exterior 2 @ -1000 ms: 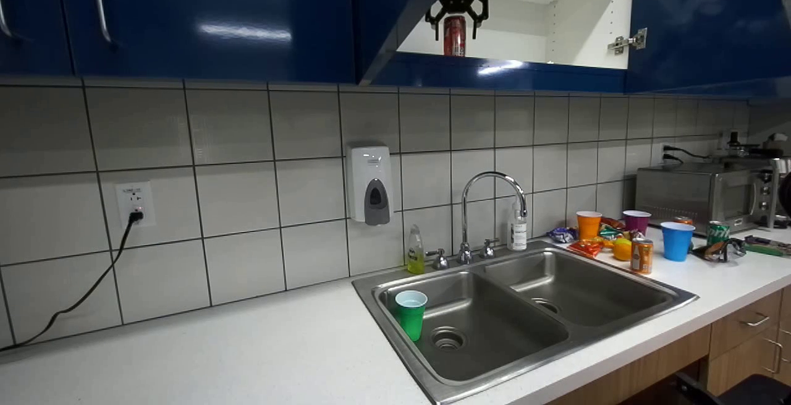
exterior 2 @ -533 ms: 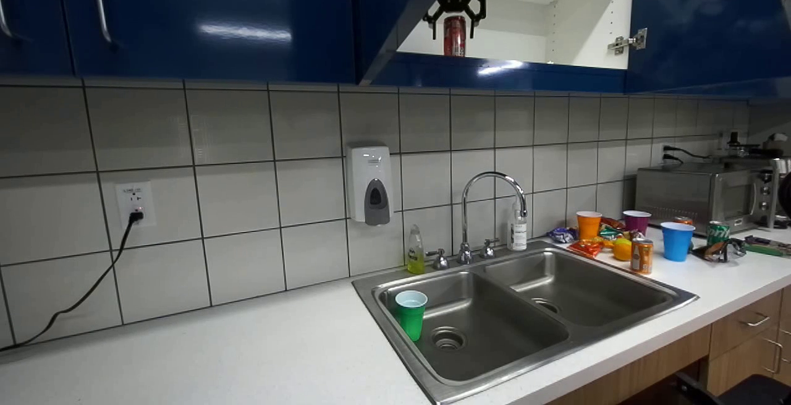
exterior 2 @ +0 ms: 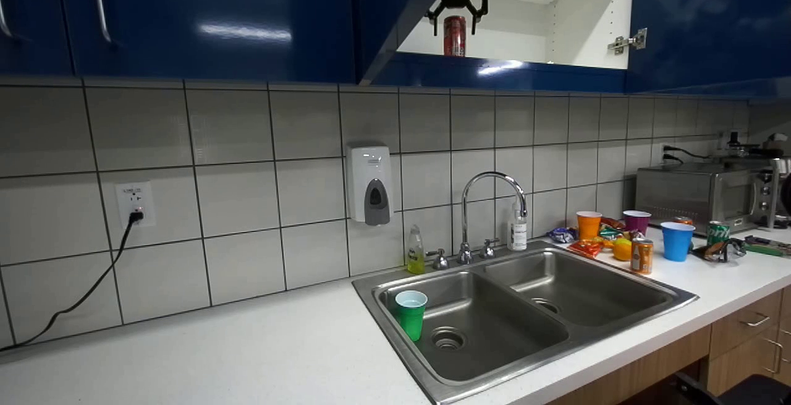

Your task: Put the Cola can in the open cabinet

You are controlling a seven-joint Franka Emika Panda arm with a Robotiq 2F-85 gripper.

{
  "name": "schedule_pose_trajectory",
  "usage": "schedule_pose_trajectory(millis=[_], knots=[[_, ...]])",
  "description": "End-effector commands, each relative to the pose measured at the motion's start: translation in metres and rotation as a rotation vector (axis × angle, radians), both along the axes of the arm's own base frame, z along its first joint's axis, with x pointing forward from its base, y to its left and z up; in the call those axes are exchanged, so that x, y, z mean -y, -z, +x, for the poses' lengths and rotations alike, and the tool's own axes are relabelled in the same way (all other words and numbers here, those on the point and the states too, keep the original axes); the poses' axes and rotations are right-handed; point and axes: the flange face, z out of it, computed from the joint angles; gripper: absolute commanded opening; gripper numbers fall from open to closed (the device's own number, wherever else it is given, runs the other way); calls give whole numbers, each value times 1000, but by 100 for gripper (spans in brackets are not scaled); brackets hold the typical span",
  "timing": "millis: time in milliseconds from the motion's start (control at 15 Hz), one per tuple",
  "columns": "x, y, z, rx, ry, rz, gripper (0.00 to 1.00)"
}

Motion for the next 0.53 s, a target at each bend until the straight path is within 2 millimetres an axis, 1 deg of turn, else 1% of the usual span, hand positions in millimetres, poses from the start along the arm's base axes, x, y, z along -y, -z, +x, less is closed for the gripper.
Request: schedule_pose_trajectory(millis=[0, 200, 467], knots=[[2, -5, -23, -13, 9, 15, 100], [5, -2, -34, -25, 13, 19, 100], [3, 8, -47, -43, 13, 20, 100]])
